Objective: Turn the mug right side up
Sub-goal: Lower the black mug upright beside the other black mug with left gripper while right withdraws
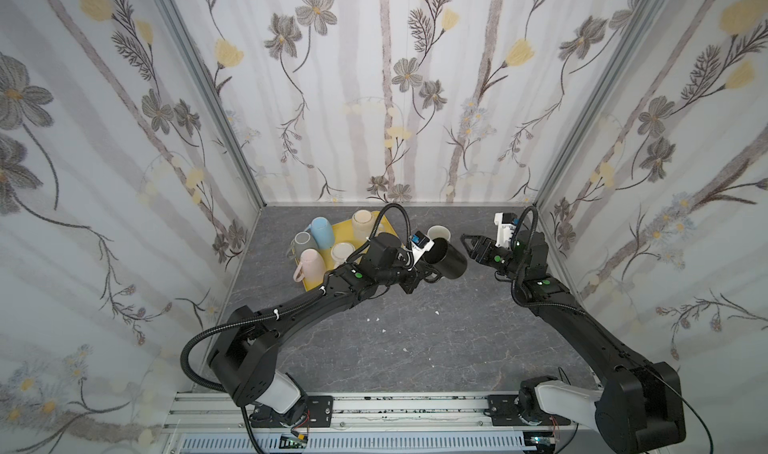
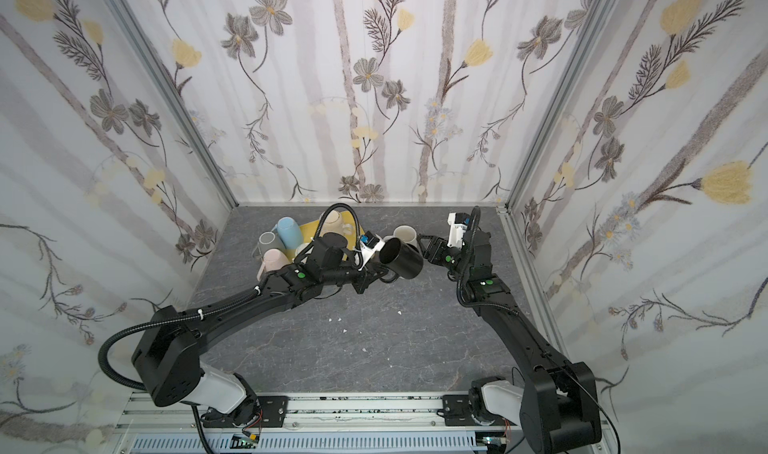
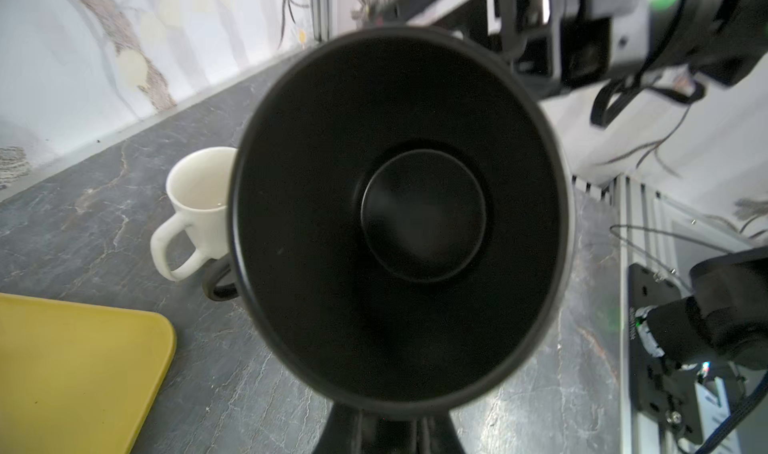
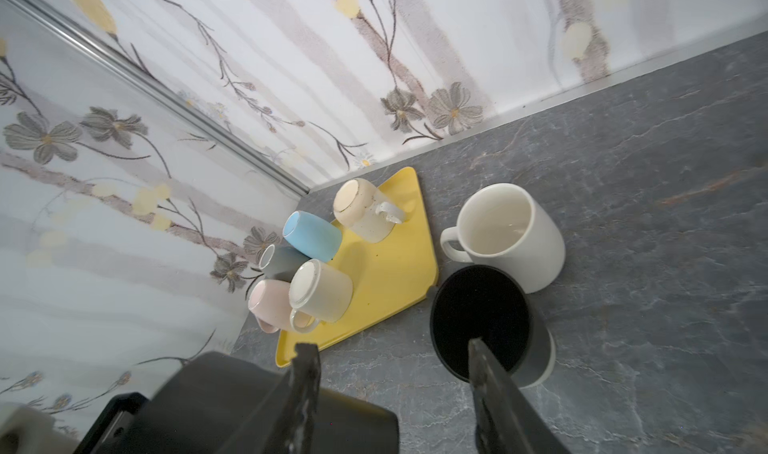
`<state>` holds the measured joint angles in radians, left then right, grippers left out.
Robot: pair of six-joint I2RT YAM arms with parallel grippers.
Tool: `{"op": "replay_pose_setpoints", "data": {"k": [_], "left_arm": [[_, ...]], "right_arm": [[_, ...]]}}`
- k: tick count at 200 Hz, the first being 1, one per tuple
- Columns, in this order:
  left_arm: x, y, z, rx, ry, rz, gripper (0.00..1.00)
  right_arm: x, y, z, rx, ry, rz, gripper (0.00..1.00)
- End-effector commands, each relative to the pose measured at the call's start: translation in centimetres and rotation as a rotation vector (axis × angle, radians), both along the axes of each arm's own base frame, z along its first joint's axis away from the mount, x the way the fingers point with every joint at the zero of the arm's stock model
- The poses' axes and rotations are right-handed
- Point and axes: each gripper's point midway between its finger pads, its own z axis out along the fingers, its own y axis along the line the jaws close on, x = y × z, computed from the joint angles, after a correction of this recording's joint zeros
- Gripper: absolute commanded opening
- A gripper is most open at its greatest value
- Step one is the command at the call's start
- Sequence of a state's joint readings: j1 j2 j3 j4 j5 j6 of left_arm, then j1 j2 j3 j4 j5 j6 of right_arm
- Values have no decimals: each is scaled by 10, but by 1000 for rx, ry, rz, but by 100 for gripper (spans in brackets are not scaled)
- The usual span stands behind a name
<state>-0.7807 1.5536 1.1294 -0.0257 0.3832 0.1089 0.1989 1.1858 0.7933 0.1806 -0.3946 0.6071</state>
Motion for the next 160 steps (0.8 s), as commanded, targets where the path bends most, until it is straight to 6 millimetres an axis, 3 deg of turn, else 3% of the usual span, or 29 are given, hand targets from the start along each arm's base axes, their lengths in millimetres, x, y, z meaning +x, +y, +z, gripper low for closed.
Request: {"op": "replay_pose_setpoints", "data": {"k": [1,26,30,37,41,92,160], "left_arm": [[8,-9,-10,123,-110,-39,0],[8,-15,-43,287,-122,-86,0],[12,-19,-36,292,-142,-88,0],[13,-21,-43,331,-147,-100,0],[13,-21,-47,352,-150,-106,0],[16,-21,-95,558,-153,-164,0],[26,-13,-122,673,-201,-186,0]], "right_arm": [[-5,-7,-3,-25,0,-3,57],[-9,-18,-8,-41,8,-23,58],[-9,-19,-8,-43,9,-25,58],[-9,-22,-7,-44,7,-31,58],[-13,-23,-21,-52,36,-33,58],[-18,-35,-34,-66,60,-49,58],[-17,-42,-48,-75,92,-54,59]]}}
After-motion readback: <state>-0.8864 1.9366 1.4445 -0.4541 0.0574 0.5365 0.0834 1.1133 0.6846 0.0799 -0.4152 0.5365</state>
